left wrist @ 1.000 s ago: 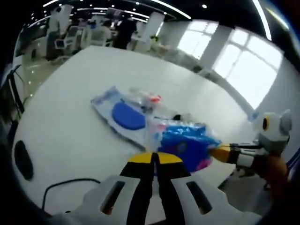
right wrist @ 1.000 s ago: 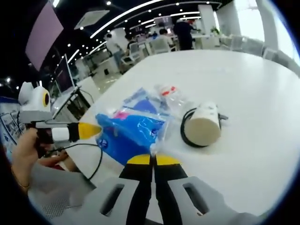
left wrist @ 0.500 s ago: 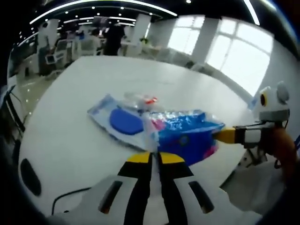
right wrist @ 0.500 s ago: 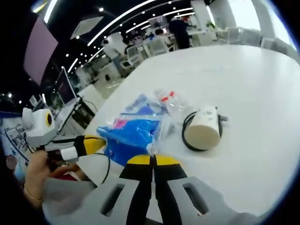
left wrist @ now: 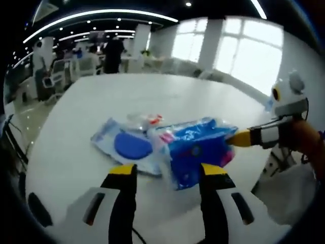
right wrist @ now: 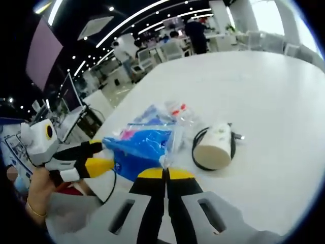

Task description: Arrange the tabletop items into an orderly group along one side of the table until the central work area is clear of visible clutter.

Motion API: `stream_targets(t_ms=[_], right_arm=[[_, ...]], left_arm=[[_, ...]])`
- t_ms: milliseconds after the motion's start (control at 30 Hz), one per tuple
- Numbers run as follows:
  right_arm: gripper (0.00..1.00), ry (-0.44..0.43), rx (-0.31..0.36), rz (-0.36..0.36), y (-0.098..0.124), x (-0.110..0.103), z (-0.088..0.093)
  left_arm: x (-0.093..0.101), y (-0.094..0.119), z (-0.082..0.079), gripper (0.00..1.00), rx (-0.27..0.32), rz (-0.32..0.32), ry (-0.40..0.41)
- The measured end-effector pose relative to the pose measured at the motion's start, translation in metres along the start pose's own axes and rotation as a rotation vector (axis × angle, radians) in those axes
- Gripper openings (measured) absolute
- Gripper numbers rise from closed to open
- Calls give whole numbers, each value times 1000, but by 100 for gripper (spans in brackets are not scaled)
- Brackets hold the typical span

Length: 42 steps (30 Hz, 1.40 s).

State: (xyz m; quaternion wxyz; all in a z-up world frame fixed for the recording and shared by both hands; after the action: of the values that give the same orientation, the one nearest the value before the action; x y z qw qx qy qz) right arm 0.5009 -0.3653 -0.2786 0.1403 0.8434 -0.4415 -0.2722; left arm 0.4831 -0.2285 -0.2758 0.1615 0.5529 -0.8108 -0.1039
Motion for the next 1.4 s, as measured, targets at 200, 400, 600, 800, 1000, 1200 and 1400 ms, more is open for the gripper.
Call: stream_targets(t_ms=[200,400,600,800,1000,1200,1400], right_arm=[[1,-6,1,0,1,4,-6],[1,-27,-3,-11,1,9,-15],[1,-21,-1,-17,2,14,-26],[1,11,-8,-12,3,21,-35],[1,38,-17,-5,3,36,-48],[1,37,-8,-10,2,48,-60],[1,18,-2,-7,1,65,-72]], left_arm=[[6,-2,-3,61,17,28,-10],[11,-6,-5,71,30,48,-32],[12,-8,-7,86,44,42,-60],[8,-9,-7,94,46,23,-62],[11,-9,-7,98,45,31,-78],[9,-8,-9,98,48,25,-82],[11,-9,-8,99,46,33,-79]])
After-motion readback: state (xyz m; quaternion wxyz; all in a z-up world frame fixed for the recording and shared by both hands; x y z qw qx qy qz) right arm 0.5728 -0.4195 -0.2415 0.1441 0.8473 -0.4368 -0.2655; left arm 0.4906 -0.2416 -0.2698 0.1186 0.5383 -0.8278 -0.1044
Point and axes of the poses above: the point that each gripper's makers call its tool centre point, and the gripper's own axes: y roughly backward along the fingers, x roughly to its right, z roughly out of its underside, the point moved 1 cm from there along y, roughly backward along the fingers, and after that the axes turned 10 degrees about x, right-handed, at the moved point
